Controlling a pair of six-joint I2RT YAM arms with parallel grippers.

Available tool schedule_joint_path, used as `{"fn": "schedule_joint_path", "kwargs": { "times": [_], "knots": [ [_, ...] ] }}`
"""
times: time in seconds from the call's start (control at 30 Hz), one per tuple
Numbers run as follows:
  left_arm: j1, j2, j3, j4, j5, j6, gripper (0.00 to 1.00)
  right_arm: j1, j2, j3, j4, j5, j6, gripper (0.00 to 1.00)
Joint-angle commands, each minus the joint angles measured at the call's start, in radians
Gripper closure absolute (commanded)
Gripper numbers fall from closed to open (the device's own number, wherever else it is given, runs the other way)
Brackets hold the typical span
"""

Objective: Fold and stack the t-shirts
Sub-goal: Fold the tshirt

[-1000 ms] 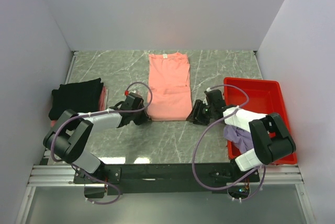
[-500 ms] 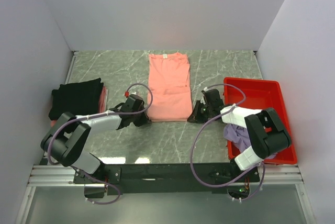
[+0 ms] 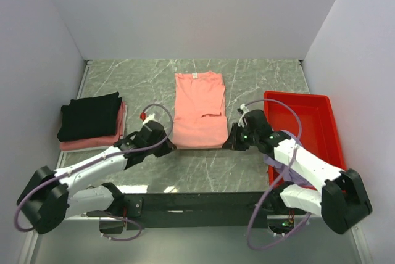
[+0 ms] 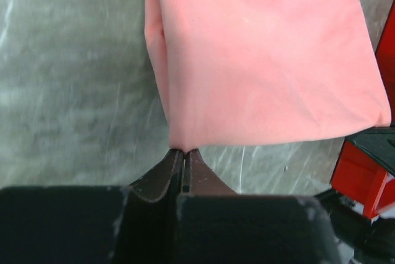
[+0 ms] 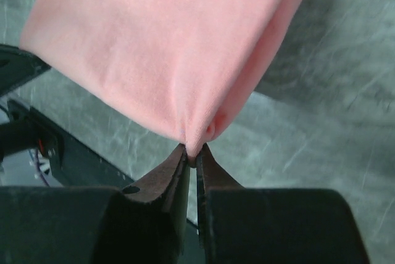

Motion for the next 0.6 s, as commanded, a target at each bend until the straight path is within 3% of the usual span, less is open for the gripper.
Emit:
{"fn": "schedule_joint_path", "kwargs": {
  "times": [0.0, 0.23, 0.57],
  "knots": [
    [-0.043, -0.085, -0.012, -0.134, -0.066, -0.060, 0.99, 0.030, -0.082, -0.024, -0.134, 0.014, -0.013, 0.88],
    [-0.151, -0.284, -0.047, -0.357, -0.078, -0.166, 0.99, 0.080, -0.194, -0.058, -0.263, -0.018, -0.002, 0.87],
    [-0.260, -0.510, -0.012, -0.503, -0.041, -0.235, 0.99, 0.173, -0.350, 0.007, -0.417, -0.137, 0.024, 0.86]
  ]
}}
